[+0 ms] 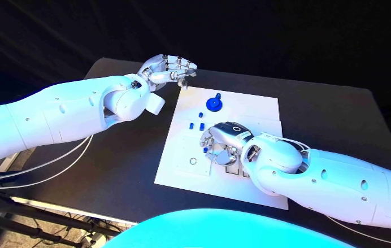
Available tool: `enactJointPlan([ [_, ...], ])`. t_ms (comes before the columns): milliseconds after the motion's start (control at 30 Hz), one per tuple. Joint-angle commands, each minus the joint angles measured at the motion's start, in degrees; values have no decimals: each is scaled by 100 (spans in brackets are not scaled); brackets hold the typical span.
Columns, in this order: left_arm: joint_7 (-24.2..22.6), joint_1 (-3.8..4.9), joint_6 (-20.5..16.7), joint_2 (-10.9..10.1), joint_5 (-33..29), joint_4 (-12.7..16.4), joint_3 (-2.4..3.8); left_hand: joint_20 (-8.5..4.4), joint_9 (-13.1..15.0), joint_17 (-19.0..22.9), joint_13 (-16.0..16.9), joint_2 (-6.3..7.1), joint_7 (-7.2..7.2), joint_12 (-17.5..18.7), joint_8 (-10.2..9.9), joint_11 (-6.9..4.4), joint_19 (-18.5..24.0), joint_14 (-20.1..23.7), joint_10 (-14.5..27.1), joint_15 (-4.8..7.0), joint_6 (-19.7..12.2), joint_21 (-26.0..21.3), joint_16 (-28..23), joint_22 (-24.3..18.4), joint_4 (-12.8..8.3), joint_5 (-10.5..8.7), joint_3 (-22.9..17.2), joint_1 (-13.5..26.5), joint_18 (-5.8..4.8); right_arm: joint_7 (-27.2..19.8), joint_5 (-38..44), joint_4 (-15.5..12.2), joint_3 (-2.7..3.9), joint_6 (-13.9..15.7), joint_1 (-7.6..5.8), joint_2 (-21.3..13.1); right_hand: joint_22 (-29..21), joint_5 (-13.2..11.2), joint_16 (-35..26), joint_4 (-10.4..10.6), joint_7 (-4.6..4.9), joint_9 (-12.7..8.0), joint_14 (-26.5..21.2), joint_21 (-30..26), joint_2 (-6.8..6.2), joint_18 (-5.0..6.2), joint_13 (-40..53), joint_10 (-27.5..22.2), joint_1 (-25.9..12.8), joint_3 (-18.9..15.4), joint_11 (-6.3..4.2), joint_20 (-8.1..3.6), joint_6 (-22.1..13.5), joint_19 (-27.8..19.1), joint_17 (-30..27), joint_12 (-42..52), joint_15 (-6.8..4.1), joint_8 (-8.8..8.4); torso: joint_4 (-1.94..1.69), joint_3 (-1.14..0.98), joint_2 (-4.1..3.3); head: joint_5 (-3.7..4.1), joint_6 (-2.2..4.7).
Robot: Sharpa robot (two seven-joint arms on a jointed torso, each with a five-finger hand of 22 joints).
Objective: Assemble the parts on the task board
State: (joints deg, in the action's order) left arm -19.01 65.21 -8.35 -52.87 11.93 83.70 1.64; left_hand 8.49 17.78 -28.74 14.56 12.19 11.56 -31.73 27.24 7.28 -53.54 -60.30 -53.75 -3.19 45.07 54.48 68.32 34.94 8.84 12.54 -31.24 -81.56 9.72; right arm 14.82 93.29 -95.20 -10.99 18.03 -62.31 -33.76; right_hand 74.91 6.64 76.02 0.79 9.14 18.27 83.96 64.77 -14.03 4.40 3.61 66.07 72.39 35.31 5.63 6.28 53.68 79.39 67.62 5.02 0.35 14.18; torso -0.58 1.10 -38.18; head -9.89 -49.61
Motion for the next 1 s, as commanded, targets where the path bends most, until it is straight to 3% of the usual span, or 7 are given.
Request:
enactJointPlan([
  [33,-55,6,85,2,21,-1,4,9,-5,-9,-9,41,16,-21,32,4,-12,37,37,7,-51,-27,17,-8,7,-8,50,4,84,74,-59,-71,-6,139,-9,-65,514,-7,-36,-3,-15,-6,164,-27,-45,79,28,-31,4,-32,-10,15,-26,-45,-12,24,38,-29,2,-2,1,6,13],
  [467,-50,5,88,-27,8,-7,3,10,-6,-10,-9,40,17,-23,34,5,-12,37,38,6,-51,-29,17,-9,13,-9,53,10,84,139,-339,-587,34,230,-313,-653,500,-23,-42,22,-26,-16,154,-58,-77,86,29,-88,4,-112,-17,21,-51,-48,-34,34,32,-67,2,5,3,83,75],
  [700,-50,5,86,-46,6,-5,1,12,-6,-11,-11,37,18,-28,38,6,-12,38,40,4,-53,-33,18,-12,24,-10,59,20,84,214,-652,-754,60,42,-712,-1208,461,-44,-19,32,-32,-44,157,-160,-128,103,36,-226,69,-288,-23,21,-157,-78,-45,79,31,-164,18,10,12,190,112],
  [800,-52,5,88,-49,5,-6,0,12,-6,-11,-11,37,18,-28,38,6,-12,38,40,4,-53,-33,18,-12,24,-10,59,20,84,204,-731,-718,64,0,-828,-1377,267,76,-64,194,-7,-76,111,-629,40,175,49,-724,349,-1292,34,60,-286,-243,-196,253,77,-309,18,12,12,204,129],
  [867,-54,5,93,-49,5,-9,-1,12,-6,-11,-11,37,18,-28,38,6,-12,38,40,4,-53,-33,18,-12,24,-10,59,20,84,186,-832,-668,67,-62,-878,-1455,118,103,-115,442,-157,-142,49,-993,205,225,40,-1181,749,-2305,101,103,-611,-364,-346,402,138,-527,15,4,10,202,136],
  [933,-52,5,105,-46,0,-13,-2,12,-6,-11,-11,37,18,-28,38,6,-12,38,40,4,-53,-33,18,-12,24,-10,59,20,84,154,-949,-594,69,-137,-912,-1510,-76,118,-154,1447,-326,-148,-71,-1471,147,293,65,-1791,1518,-3250,204,186,-939,-528,-536,734,226,-689,14,-4,7,201,143],
  [1000,-49,5,122,-41,-23,-13,-3,12,-6,-11,-11,37,18,-28,38,6,-12,38,40,4,-53,-33,18,-12,24,-10,59,20,84,131,-995,-527,70,-211,-931,-1534,-175,143,-162,1619,-408,-161,-121,-1715,27,330,76,-2060,1703,-3574,254,221,-1152,-622,-603,842,266,-786,15,-6,4,209,143],
])
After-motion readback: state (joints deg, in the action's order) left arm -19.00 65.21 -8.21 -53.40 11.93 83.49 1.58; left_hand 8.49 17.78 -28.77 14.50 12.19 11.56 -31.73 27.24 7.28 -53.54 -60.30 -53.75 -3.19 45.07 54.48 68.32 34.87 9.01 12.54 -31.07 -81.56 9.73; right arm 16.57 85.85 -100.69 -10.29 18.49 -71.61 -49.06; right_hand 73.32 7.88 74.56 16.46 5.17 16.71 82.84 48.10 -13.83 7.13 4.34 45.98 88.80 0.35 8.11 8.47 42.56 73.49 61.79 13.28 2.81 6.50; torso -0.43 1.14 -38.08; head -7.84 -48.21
